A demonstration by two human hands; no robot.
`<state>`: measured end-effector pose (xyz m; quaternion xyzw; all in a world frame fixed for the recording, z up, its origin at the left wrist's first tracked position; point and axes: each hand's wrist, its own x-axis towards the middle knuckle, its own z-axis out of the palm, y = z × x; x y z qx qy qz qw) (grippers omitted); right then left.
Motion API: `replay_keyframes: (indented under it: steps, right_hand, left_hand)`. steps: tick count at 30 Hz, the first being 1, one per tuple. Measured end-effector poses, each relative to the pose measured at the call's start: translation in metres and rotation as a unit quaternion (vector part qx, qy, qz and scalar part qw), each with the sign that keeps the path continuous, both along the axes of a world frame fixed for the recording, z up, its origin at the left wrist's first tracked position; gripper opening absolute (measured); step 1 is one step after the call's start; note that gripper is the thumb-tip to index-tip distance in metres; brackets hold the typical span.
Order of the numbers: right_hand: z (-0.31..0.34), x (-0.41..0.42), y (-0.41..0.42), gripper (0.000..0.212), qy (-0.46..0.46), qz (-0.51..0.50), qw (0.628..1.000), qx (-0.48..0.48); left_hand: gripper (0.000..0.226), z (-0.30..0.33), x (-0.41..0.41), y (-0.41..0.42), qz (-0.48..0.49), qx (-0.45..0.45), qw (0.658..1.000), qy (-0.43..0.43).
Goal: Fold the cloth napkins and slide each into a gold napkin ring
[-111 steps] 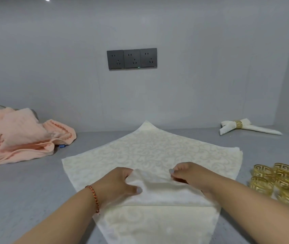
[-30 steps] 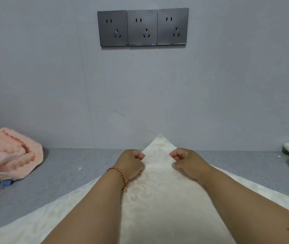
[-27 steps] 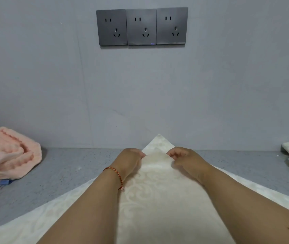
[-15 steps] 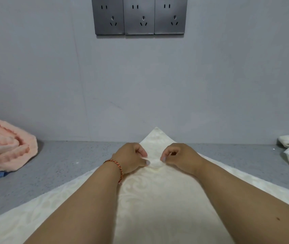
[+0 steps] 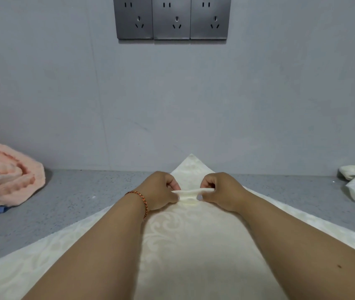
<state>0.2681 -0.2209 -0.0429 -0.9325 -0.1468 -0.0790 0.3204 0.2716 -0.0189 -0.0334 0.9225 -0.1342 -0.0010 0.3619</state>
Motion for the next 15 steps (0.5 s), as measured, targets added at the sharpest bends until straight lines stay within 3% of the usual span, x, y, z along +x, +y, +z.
replay_keyframes:
  steps: [5, 10, 15]
  right_hand:
    - [0.011, -0.008, -0.003, 0.028, 0.036, 0.034, 0.998, 0.036]
    - [0.015, -0.012, -0.004, 0.013, 0.069, 0.043, 0.996, -0.019]
    - [0.019, -0.013, -0.005, 0.015, 0.095, 0.038, 0.995, 0.002]
  left_hand:
    - [0.017, 0.008, -0.008, 0.005, -0.004, 0.007, 1.0, 0.026]
    - [0.016, 0.016, -0.013, 0.005, -0.008, 0.056, 0.997, 0.06]
    - [0.02, 0.026, -0.013, 0.001, 0.017, 0.028, 0.996, 0.08]
